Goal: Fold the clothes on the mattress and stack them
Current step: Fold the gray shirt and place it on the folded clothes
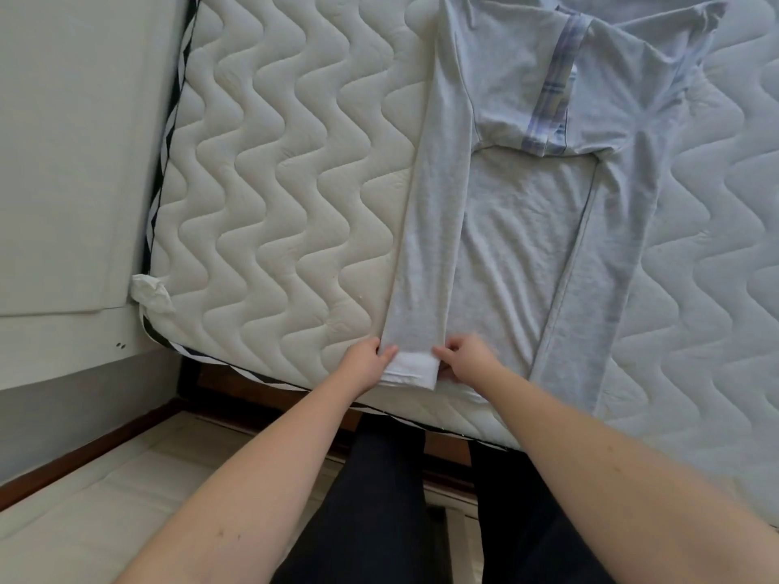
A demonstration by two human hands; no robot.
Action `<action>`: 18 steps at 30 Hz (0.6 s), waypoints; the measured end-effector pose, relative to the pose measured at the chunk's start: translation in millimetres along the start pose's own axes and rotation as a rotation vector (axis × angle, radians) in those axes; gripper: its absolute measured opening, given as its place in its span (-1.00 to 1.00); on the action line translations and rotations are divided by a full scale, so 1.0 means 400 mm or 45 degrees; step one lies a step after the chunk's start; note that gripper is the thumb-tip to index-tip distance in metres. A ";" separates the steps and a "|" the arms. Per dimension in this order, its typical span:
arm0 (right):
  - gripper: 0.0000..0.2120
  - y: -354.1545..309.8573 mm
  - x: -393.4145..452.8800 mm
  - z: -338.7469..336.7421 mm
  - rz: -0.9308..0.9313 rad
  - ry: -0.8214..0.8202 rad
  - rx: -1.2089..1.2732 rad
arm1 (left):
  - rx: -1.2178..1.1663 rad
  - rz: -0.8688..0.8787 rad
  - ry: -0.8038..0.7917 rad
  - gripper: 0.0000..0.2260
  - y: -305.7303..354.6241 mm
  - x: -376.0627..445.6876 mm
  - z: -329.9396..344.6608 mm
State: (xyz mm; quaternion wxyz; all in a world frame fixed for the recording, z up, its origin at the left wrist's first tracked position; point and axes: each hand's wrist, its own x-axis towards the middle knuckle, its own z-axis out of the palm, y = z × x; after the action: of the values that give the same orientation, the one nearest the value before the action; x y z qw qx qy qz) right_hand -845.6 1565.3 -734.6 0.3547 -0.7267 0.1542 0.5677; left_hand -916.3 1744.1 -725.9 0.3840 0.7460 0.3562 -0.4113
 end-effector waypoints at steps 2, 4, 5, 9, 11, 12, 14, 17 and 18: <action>-0.81 0.015 -0.003 0.011 -0.011 0.022 -0.001 | -0.148 -0.103 -0.054 -0.66 -0.013 -0.012 0.003; -0.81 0.016 -0.008 0.019 -0.037 0.060 -0.060 | -0.221 -0.149 -0.046 -0.67 -0.018 -0.025 0.005; -0.82 0.012 -0.012 0.021 -0.047 0.073 -0.090 | -0.248 -0.154 -0.031 -0.68 -0.016 -0.031 0.007; -0.89 0.004 -0.026 0.024 -0.024 -0.089 -0.101 | -0.316 -0.092 0.017 -0.71 0.000 -0.046 0.017; -0.91 0.011 -0.033 0.026 0.008 -0.188 -0.108 | -0.355 -0.064 -0.024 -0.65 -0.005 -0.054 0.026; -0.93 0.019 -0.036 0.029 0.016 -0.186 -0.120 | -0.331 -0.041 -0.038 -0.62 -0.013 -0.056 0.031; -0.92 0.042 -0.041 0.040 0.021 -0.123 -0.089 | -0.282 -0.019 -0.036 -0.63 -0.034 -0.058 0.044; -0.84 0.076 -0.050 0.053 0.036 -0.050 0.041 | -0.335 -0.053 0.001 -0.72 -0.063 -0.068 0.057; -0.82 0.082 -0.051 0.054 0.024 -0.026 0.060 | -0.308 -0.049 0.026 -0.71 -0.070 -0.068 0.057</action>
State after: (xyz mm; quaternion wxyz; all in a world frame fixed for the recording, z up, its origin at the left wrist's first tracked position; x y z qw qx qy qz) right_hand -887.9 1553.3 -728.9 0.3677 -0.7108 0.1707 0.5748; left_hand -959.0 1731.3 -717.8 0.4595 0.6913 0.4215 -0.3649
